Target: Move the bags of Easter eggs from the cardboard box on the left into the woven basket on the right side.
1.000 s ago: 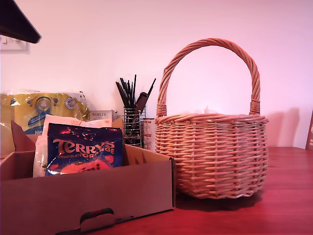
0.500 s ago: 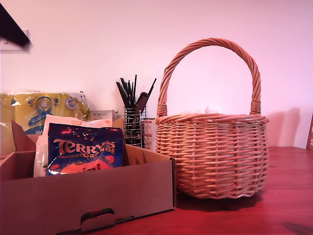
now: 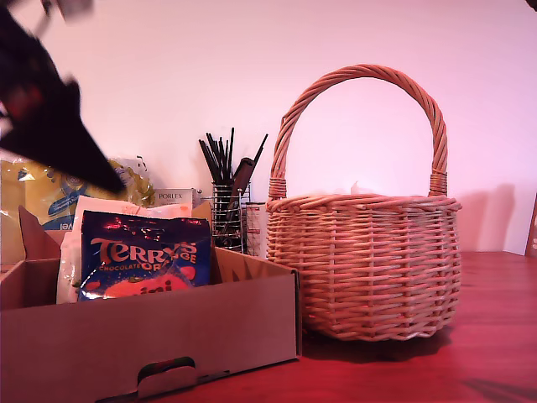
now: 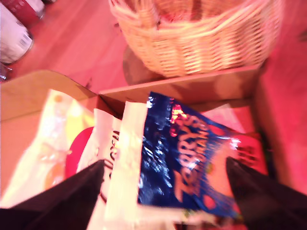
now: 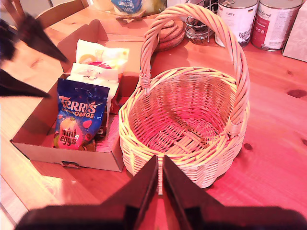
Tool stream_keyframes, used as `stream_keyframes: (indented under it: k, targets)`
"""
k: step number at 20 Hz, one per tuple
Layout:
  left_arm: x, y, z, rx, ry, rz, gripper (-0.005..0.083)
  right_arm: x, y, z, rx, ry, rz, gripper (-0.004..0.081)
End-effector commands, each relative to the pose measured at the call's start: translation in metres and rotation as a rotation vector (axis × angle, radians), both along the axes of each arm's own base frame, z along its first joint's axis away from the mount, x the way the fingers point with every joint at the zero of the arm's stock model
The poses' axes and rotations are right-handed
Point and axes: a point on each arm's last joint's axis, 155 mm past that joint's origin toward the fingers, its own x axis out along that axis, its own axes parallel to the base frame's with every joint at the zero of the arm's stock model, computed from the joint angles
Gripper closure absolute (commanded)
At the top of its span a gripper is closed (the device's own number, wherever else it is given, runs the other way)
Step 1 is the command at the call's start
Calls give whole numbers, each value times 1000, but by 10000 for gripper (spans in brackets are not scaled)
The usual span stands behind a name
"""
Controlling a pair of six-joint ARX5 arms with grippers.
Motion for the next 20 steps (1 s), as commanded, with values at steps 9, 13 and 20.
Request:
stream_keyframes:
  k: [9,13,20]
  targets:
    - [-14,-6,-44,-34,214,6,-3,-1,4,-1,-2,0,17,783]
    - [-36,-15,-50,-58,317,-20,-3,0,4,-3,-4,6,16,783]
    - [-53,-33,-61,-69,410,-42,314,0,4,-3,-4,6,16,783]
